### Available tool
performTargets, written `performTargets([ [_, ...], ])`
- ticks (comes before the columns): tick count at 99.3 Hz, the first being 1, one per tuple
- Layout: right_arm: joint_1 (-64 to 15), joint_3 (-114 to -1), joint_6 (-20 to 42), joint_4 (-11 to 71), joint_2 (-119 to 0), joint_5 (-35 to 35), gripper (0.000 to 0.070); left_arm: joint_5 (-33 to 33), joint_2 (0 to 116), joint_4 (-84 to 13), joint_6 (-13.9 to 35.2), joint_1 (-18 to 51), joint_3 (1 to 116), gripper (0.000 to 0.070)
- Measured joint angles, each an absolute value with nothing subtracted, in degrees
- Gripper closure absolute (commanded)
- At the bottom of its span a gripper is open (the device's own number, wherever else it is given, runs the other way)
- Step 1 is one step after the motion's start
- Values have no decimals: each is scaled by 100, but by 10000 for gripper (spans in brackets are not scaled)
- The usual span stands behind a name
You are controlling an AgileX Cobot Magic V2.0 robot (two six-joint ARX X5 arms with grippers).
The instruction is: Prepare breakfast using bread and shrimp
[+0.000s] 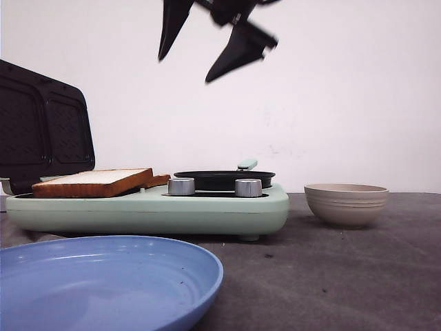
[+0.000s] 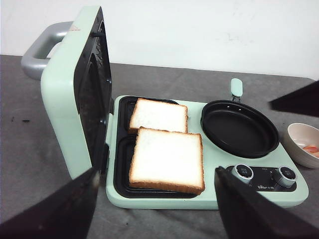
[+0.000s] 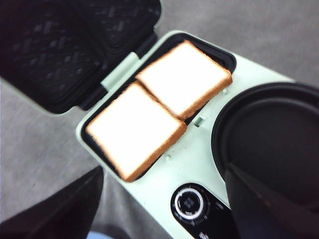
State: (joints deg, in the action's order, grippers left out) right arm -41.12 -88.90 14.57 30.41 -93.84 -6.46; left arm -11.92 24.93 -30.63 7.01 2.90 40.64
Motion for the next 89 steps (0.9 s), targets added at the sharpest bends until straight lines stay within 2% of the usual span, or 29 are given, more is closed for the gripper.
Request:
performTargets([
  [23, -4097, -8888, 1009, 3614, -8565, -239, 222, -1192, 2493, -3063, 703, 290, 4064, 317],
  [40, -4051, -8523, 849, 3564, -7915, 108, 223, -1192, 2493, -3063, 701, 290, 4064, 317],
  [64, -4049, -6790, 788, 2893, -6396, 325, 258, -1192, 2493, -3063, 701, 290, 4064, 317],
  [89, -4049, -4705, 829, 2880, -4239, 740, 289, -1192, 2493, -3063, 703, 290, 4064, 317],
])
